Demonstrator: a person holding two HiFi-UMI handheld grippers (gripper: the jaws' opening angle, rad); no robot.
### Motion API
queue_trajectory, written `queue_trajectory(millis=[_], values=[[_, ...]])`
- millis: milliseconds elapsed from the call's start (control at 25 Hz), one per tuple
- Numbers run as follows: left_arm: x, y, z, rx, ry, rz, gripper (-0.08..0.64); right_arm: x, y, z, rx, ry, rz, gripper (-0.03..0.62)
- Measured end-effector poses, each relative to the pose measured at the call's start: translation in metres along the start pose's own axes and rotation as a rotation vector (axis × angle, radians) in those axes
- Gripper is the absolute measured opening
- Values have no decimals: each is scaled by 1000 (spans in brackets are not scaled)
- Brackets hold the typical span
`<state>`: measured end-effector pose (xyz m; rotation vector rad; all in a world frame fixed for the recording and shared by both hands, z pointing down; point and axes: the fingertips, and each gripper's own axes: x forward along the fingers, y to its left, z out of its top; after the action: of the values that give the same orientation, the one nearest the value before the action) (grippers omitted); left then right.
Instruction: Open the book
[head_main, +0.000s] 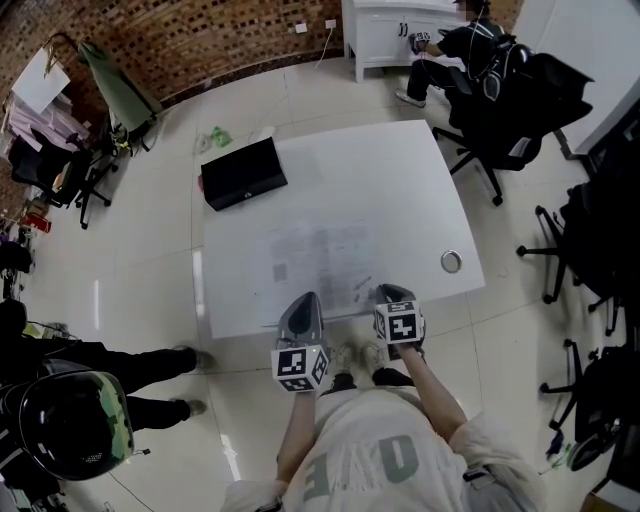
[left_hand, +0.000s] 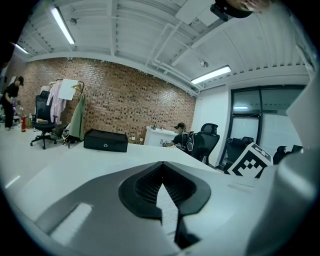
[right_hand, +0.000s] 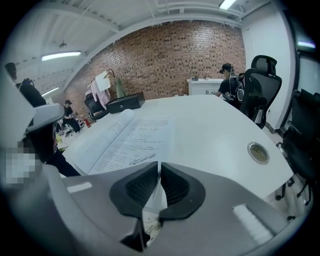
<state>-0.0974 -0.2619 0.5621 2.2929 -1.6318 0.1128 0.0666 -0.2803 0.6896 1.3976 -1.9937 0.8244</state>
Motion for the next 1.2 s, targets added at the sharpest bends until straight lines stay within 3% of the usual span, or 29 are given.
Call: queue_trajectory(millis=[440,800,1200], values=[[7,-15,-12,16,21,-14,20,-34,29,39,-52,-121,67,15],[6,-14,-7,16,15,-16,20,-35,29,40,-67,-81,66,15],[4,-15,-6,19,22,-34,20,-34,25,30,-11,-43,78,14]])
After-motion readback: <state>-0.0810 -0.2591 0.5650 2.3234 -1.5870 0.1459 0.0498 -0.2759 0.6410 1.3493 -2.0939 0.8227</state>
